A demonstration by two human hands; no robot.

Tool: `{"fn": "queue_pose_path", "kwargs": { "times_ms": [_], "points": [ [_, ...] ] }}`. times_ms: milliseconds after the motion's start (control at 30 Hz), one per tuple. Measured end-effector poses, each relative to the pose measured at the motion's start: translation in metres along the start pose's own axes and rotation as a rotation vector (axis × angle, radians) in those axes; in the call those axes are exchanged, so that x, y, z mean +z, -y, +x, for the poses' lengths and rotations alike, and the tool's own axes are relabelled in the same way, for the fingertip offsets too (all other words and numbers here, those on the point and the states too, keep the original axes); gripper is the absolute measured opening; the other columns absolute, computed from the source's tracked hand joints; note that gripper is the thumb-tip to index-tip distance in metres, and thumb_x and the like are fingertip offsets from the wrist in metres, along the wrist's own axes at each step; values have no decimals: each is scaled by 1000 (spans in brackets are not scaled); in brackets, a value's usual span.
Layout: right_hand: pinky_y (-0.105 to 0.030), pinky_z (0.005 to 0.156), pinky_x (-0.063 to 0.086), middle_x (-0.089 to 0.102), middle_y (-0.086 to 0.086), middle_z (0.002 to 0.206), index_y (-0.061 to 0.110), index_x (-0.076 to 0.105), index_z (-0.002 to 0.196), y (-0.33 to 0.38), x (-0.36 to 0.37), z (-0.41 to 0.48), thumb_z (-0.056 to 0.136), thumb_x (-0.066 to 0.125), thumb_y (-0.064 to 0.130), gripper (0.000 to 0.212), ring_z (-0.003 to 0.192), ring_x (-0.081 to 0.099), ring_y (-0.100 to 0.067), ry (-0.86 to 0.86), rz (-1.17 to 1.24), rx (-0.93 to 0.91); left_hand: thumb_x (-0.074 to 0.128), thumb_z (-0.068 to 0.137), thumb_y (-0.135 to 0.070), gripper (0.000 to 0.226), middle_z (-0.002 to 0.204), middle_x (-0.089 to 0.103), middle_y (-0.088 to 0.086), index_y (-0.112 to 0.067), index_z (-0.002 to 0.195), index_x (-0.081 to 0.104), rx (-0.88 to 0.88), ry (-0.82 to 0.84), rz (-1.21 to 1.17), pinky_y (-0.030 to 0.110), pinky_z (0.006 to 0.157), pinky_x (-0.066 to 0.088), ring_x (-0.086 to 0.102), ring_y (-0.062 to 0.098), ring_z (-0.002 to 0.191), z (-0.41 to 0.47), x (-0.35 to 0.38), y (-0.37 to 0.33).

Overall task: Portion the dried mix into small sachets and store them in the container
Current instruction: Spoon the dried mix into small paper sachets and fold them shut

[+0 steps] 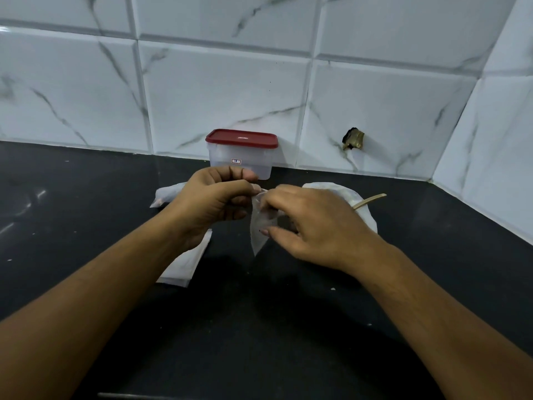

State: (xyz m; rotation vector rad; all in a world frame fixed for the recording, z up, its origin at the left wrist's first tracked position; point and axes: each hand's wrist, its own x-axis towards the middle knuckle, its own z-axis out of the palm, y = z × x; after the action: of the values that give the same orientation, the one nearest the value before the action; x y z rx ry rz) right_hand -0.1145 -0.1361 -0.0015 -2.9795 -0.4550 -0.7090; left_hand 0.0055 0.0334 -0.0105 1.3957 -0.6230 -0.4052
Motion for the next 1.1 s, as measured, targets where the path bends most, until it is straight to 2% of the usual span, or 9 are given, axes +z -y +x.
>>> {"fn": "queue_pose_path", "kwargs": {
  "times_ms": [100, 167, 300, 400, 500, 633, 833, 967, 1100],
  "points": [
    [-29, 70, 45, 58, 12, 96, 27, 71, 109, -3, 5, 2, 97, 67, 30, 13, 85, 56, -7, 1, 35, 63, 74, 89, -11, 26, 89, 71, 7, -8, 115, 70, 16, 15, 24, 26, 70, 58, 64, 17, 80, 1, -1, 2],
    [-27, 71, 49, 63, 14, 95, 28, 77, 100, -6, 8, 1, 95, 71, 24, 9, 85, 61, -5, -90, 194, 127, 73, 89, -22, 33, 93, 75, 5, -6, 118, 70, 49, 22, 64, 33, 83, 58, 69, 17, 85, 1, -1, 2],
    [-25, 57, 52, 74, 8, 97, 21, 75, 103, -11, 7, -1, 99, 68, 13, 12, 58, 68, -12, -196, 642, 261, 61, 91, -48, 57, 117, 74, 15, -4, 127, 67, 22, 154, 222, 41, 98, 58, 68, 33, 114, -5, 4, 0],
    [-25, 53, 52, 75, 4, 96, 21, 73, 106, -10, 8, -2, 101, 66, 10, 14, 56, 70, -18, -153, 746, 267, 55, 95, -54, 57, 122, 71, 20, -9, 126, 70, -41, 245, 236, 52, 103, 54, 67, 37, 118, -8, 9, 2],
    [-30, 52, 53, 77, -1, 94, 19, 73, 107, -9, 11, -1, 100, 67, 11, 12, 64, 74, -25, -92, 823, 284, 53, 98, -54, 50, 121, 71, 20, -15, 122, 74, -66, 286, 201, 51, 101, 54, 69, 29, 106, -8, 9, 1],
    [-33, 52, 53, 78, -9, 95, 8, 74, 107, -10, 9, -2, 100, 67, 12, 11, 69, 75, -31, 12, 921, 302, 48, 104, -47, 53, 102, 71, 19, -1, 119, 71, -62, 325, 190, 37, 79, 55, 66, 23, 87, -10, 9, -1],
    [-29, 48, 51, 74, -4, 80, 14, 69, 111, -7, 8, -2, 103, 64, 15, 10, 57, 69, -28, 41, 928, 316, 47, 103, -52, 56, 99, 73, 11, -5, 121, 71, -107, 383, 200, 34, 78, 53, 67, 21, 86, -13, 9, -3],
    [-26, 47, 50, 75, -11, 84, 2, 71, 107, -5, 6, -3, 101, 65, 13, 13, 57, 68, -24, 83, 976, 324, 53, 100, -50, 47, 92, 73, 11, -10, 105, 76, -104, 377, 182, 31, 72, 56, 67, 23, 81, -14, 10, -3],
    [-26, 41, 42, 73, 3, 71, -2, 64, 109, -3, 3, -4, 103, 60, 11, 15, 48, 64, -17, 138, 1027, 333, 55, 96, -52, 49, 89, 73, 12, -7, 103, 74, -116, 359, 203, 31, 73, 57, 68, 23, 80, -15, 9, -5]
  ]
}}
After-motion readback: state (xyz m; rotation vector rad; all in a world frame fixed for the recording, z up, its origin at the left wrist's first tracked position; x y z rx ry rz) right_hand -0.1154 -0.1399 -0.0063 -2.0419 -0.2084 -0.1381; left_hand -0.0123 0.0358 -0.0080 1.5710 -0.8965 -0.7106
